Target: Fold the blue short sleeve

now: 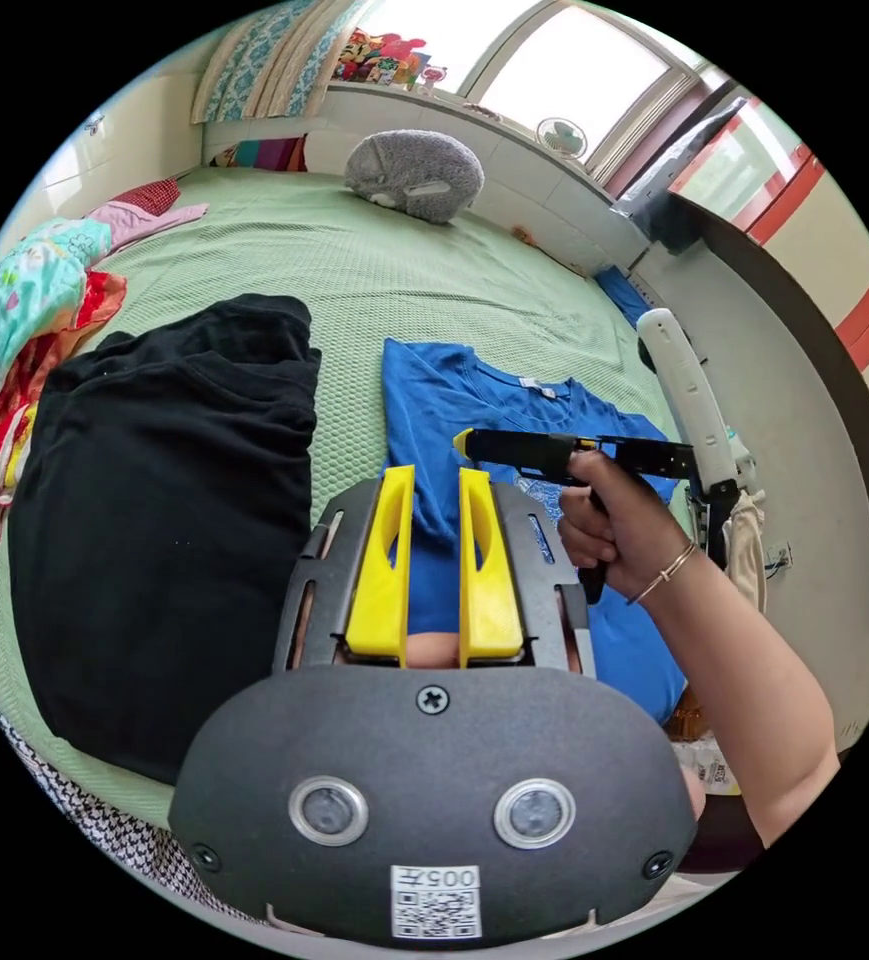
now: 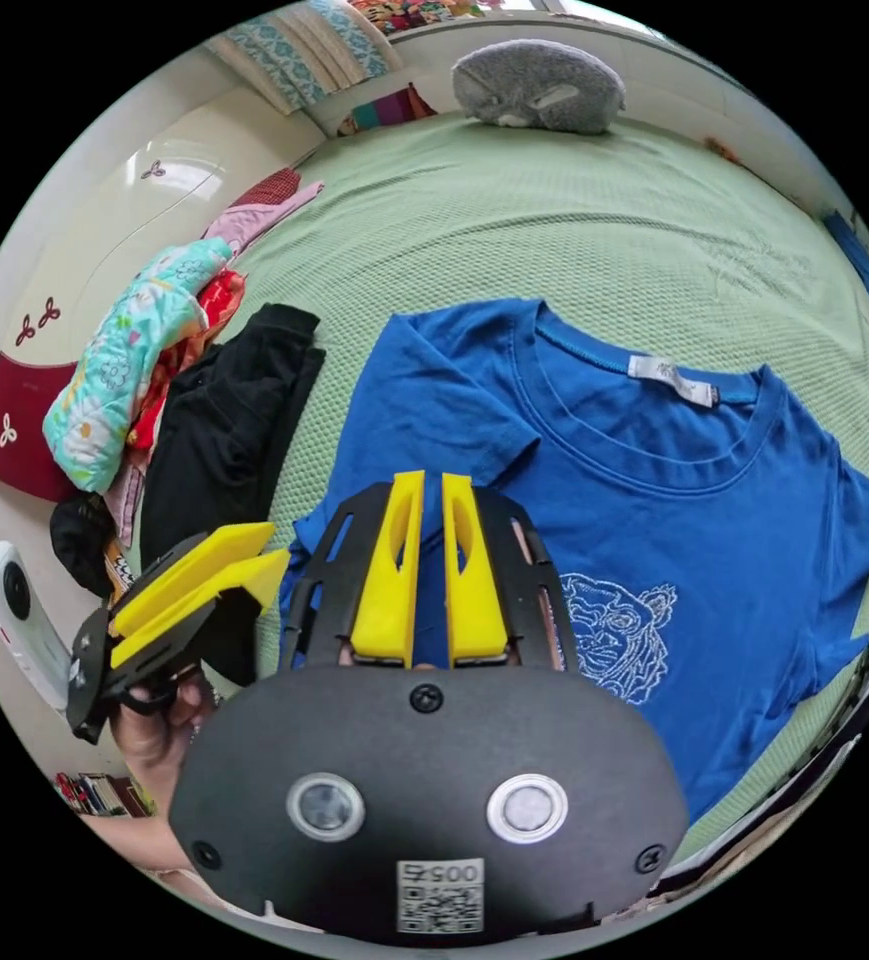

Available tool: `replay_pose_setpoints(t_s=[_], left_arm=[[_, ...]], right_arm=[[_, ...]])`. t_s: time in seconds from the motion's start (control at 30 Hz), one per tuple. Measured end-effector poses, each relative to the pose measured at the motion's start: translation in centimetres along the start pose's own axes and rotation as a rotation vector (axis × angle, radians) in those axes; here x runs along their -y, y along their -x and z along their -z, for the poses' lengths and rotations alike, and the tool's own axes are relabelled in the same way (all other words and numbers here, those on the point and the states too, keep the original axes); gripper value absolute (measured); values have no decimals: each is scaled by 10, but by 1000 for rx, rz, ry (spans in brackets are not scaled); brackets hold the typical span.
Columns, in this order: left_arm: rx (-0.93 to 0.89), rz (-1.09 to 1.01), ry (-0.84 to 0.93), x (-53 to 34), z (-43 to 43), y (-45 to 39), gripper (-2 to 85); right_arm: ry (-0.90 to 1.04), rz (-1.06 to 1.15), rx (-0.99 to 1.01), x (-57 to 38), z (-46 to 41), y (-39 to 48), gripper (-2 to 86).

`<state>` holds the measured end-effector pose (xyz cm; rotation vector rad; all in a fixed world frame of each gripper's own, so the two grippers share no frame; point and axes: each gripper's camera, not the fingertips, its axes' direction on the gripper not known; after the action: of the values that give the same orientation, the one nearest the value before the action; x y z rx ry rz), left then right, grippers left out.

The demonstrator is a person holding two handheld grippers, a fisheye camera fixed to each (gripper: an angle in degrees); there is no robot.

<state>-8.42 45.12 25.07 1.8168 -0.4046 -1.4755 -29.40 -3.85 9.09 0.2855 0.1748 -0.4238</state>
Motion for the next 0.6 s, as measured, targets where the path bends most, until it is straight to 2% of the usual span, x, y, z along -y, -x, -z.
replay_pose_setpoints(t_s=[0.1, 0.27, 0.33, 0.43, 0.6], left_arm=[[-19, -1, 1, -3, -5, -5, 82], [-25, -15, 14, -6, -21, -19, 82], [-26, -20, 39, -7, -35, -26, 82], [5, -30, 81, -9, -53, -35, 85], [45, -33, 130, -10, -71, -45, 92]], right_arm=[[-22, 55, -25, -9, 14, 3, 42], [-7, 81, 53, -28, 16, 3, 47], [39, 94, 0, -36, 5, 3, 50], [36, 77, -43, -44, 2, -3, 45], [41, 25, 8, -53, 12, -20, 58]])
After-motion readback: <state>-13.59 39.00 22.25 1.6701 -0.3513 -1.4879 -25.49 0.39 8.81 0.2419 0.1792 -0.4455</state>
